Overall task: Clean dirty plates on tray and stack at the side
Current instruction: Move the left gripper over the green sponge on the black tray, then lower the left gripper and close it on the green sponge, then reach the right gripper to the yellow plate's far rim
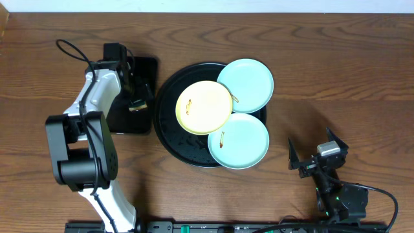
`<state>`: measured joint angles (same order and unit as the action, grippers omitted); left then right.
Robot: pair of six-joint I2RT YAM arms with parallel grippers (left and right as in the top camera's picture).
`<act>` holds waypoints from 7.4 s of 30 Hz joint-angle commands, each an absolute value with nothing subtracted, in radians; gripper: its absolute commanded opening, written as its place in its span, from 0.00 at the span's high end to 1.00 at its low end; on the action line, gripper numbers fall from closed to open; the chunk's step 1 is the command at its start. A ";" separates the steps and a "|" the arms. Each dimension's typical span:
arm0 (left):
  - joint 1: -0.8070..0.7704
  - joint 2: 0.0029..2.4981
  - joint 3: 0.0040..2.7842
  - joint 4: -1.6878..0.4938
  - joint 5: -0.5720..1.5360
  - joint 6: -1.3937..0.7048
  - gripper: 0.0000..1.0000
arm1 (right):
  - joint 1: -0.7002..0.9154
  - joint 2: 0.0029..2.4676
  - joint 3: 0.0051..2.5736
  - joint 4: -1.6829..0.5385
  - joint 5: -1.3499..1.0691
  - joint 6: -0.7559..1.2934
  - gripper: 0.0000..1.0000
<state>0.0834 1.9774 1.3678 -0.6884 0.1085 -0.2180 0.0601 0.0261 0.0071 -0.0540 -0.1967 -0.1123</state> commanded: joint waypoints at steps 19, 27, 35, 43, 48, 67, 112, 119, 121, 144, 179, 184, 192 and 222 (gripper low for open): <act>0.083 1.993 1.324 -0.636 -0.013 -0.148 0.33 | 0.052 0.026 0.006 -0.057 -0.191 -0.098 0.01; 0.084 1.995 1.323 -0.631 -0.012 -0.124 0.34 | 0.052 0.026 0.006 -0.057 -0.191 -0.098 0.01; 0.084 2.016 1.301 -0.619 -0.012 -0.124 0.47 | 0.052 0.026 0.006 -0.057 -0.191 -0.098 0.01; 0.084 2.014 1.302 -0.603 -0.012 -0.124 0.92 | 0.052 0.026 0.006 -0.057 -0.191 -0.098 0.01; 0.084 2.012 1.302 -0.589 -0.012 -0.124 0.55 | 0.052 0.026 0.006 -0.057 -0.191 -0.098 0.01; 0.084 2.022 1.291 -0.373 -0.012 -0.124 0.30 | 0.052 0.026 0.006 -0.057 -0.191 -0.098 0.01; 0.084 2.021 1.260 -0.365 -0.012 -0.124 0.33 | 0.052 0.026 0.006 -0.057 -0.191 -0.098 0.01; 0.084 1.990 1.261 -0.365 -0.008 -0.124 0.33 | 0.052 0.026 0.006 -0.050 -0.192 -0.097 0.01; 0.084 1.977 1.261 -0.364 -0.008 -0.124 0.33 | 0.052 0.026 0.006 -0.027 -0.220 -0.097 0.01; 0.083 1.987 1.260 -0.376 -0.008 -0.135 0.38 | 0.052 1.030 0.904 -0.627 -0.603 0.040 0.01; 0.083 1.988 1.260 -0.403 -0.009 -0.131 0.45 | 0.497 1.967 1.702 -1.032 -0.012 0.443 0.43; 0.083 1.988 1.260 -0.403 -0.009 -0.131 0.45 | 0.540 2.031 1.700 -1.008 0.033 0.481 0.42; 0.083 1.988 1.260 -0.403 -0.009 -0.131 0.45 | 0.553 2.134 1.700 -0.983 0.026 0.540 0.56; 0.083 1.988 1.260 -0.403 -0.009 -0.131 0.45 | 0.612 2.162 1.690 -0.954 0.064 0.613 0.99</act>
